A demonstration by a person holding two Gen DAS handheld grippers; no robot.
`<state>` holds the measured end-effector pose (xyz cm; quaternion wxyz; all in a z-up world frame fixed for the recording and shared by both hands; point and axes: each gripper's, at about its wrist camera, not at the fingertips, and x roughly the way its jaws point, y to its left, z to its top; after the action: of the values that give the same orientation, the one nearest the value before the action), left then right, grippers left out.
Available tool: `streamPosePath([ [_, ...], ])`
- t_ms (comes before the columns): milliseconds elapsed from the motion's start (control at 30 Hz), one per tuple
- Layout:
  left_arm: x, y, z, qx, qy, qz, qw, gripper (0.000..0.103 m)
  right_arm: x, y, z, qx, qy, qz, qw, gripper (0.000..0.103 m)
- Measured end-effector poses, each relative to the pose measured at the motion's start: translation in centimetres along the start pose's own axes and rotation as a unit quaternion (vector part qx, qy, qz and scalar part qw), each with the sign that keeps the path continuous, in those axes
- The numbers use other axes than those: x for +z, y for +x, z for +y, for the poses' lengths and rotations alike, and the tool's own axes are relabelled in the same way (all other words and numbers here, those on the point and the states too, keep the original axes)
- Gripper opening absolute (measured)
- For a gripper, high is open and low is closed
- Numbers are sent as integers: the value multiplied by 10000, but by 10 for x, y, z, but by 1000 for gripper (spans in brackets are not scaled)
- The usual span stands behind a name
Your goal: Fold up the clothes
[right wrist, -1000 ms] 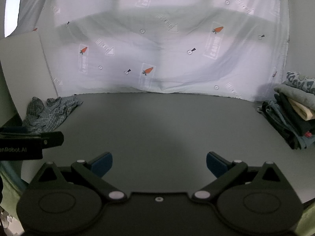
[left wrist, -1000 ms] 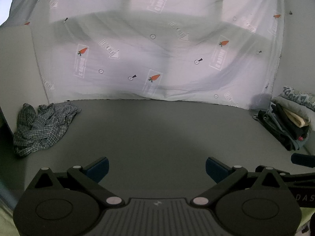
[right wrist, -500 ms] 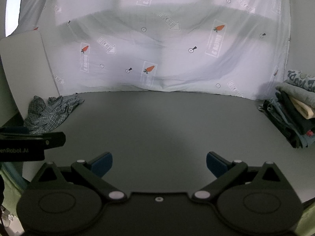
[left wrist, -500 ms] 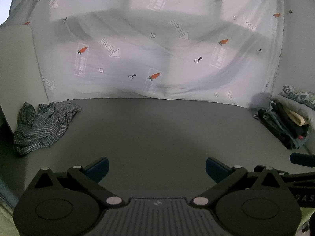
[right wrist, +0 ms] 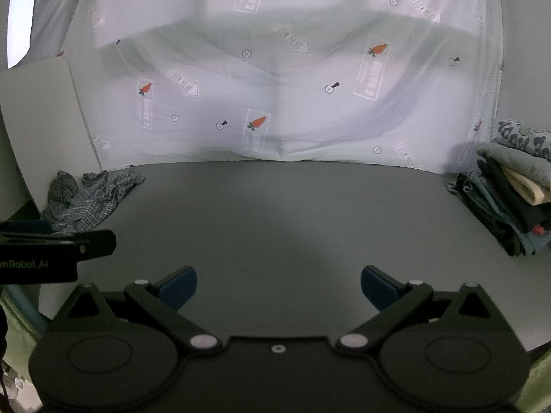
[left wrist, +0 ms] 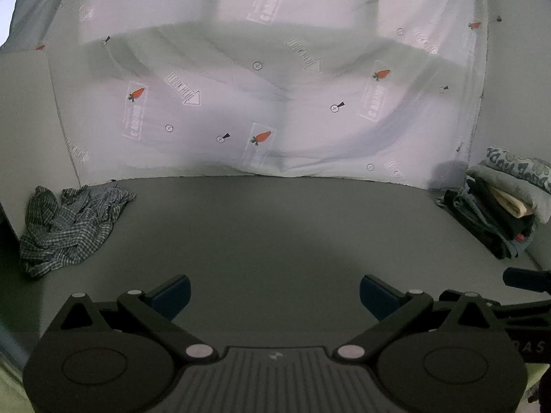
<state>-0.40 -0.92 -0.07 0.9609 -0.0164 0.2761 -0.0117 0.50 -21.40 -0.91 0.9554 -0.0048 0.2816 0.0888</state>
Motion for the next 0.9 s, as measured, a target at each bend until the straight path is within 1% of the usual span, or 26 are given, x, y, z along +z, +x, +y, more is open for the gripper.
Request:
streamPosePath([
  [333, 0, -1, -7, -32, 38, 39, 10000, 103, -2, -5, -3, -69, 158, 1, 9999, 103],
  [467, 1, 5, -13, -80, 5, 81, 9999, 103, -3, -6, -16, -193, 343, 5, 9992, 103],
  [600, 8, 19, -21, -184, -148, 95, 9997, 103, 2, -6, -35, -463, 388, -262, 9978, 103],
  [700, 16, 35, -27, -320, -334, 182, 9988, 103, 9, 4, -54, -581, 485, -453, 9961, 103],
  [767, 23, 44, -30, -286, -381, 230, 9986, 103, 18, 16, -68, -507, 691, -521, 9950, 103],
  [900, 38, 54, -28, -221, -462, 242, 9984, 103, 32, 41, -87, -25, 1199, -676, 9905, 103],
])
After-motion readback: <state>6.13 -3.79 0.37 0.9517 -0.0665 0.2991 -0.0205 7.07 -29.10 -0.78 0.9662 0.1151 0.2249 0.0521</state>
